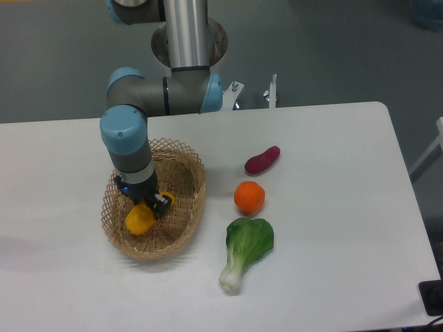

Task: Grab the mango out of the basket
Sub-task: 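Lift the mango out of the basket and carry it beside the sweet potato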

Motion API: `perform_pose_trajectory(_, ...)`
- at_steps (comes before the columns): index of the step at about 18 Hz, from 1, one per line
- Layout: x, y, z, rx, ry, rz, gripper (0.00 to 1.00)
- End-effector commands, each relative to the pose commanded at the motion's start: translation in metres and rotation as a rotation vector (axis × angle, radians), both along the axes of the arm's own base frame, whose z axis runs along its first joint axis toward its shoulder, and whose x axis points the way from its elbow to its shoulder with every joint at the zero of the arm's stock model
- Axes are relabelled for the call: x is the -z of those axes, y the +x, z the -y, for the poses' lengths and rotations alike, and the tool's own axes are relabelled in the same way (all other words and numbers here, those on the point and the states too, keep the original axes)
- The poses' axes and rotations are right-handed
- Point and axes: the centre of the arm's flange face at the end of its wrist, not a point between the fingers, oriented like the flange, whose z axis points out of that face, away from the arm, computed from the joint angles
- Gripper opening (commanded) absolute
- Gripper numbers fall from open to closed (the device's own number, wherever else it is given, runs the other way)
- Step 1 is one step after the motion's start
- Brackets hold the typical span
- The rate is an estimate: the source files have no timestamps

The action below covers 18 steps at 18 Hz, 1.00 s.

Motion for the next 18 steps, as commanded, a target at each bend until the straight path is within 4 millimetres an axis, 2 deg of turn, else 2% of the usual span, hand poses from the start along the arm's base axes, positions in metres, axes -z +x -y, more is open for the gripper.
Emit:
perform_pose_trajectory(2,-0.009,-0.003,-0.001,0.003,0.014,-0.009,0.43)
perform_pose_trajectory(4,-0.023,-0.014,0.002,-0.016,0.036,-0.015,0.43)
perform_pose_trajectory(6,-0.049,-0.046,0.012,-0.074,0.061,-0.033,0.43)
perform_pose_trajectory(7,-0.056,-0.053,0.014,-0.08,0.067,-0.037,0.43)
perform_pose_trajectory(12,-0.09,-0.12,0.042,-0.105,0.086,-0.068,0.43)
perform_pose_trajectory(18,-0.13,-0.211,0.096,-0.061,0.065,-0.033,0.43)
